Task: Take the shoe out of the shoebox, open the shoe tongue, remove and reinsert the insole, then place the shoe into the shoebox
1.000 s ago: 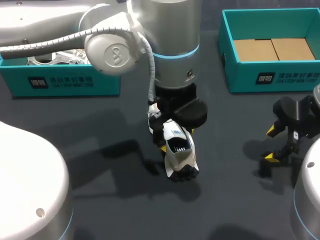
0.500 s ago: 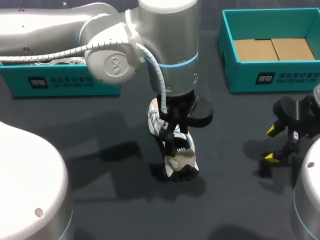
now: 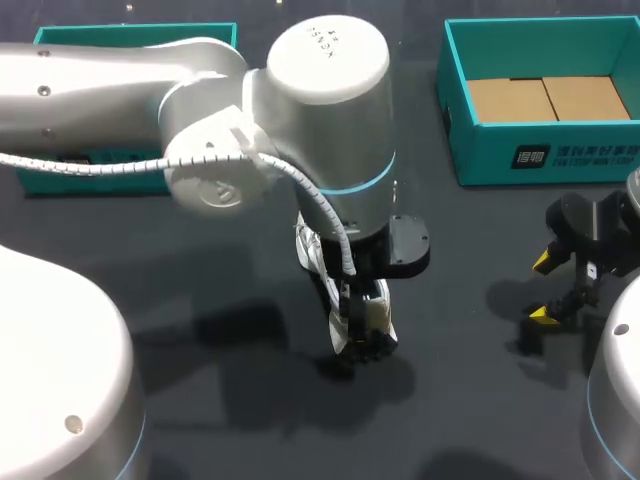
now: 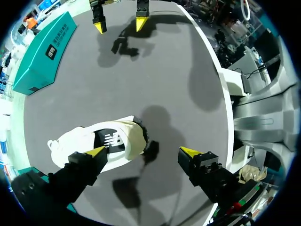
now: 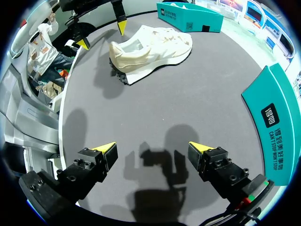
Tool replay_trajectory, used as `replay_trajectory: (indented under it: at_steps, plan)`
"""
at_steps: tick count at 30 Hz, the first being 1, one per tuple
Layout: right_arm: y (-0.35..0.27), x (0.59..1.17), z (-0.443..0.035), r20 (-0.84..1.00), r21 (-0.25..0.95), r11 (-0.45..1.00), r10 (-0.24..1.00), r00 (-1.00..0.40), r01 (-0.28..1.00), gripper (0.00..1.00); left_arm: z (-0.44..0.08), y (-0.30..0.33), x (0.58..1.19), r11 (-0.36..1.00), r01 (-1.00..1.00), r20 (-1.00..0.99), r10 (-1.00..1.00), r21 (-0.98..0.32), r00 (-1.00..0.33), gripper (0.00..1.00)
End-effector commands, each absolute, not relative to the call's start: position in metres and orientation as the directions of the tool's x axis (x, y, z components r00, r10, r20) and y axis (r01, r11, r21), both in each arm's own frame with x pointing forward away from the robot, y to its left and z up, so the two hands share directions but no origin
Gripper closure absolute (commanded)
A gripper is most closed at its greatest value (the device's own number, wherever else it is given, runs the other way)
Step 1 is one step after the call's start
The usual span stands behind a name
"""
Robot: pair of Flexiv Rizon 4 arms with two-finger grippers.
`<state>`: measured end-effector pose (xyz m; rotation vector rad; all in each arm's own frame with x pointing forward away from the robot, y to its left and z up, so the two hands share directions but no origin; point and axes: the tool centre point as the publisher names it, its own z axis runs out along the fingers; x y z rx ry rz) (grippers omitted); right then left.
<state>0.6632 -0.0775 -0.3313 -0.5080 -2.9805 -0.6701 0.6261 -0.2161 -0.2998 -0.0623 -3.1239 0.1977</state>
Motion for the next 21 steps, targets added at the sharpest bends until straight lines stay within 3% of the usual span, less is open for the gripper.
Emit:
replay_trajectory:
  at_steps: [1, 21]
  plan:
    - [-0.077, 0.662, -0.332, 0.112, 0.407, 0.853, 0.308, -0.945, 0.326, 0.0, -0.313, -0.222, 0.623, 0.992, 0.019, -0.014, 0.017, -0.125, -1.0, 0.0]
    - [-0.077, 0.662, -0.332, 0.112, 0.407, 0.853, 0.308, -0.945, 0.326, 0.0, -0.353, -0.237, 0.634, 0.986, -0.116, -0.017, -0.119, -0.12, -0.993, 0.0]
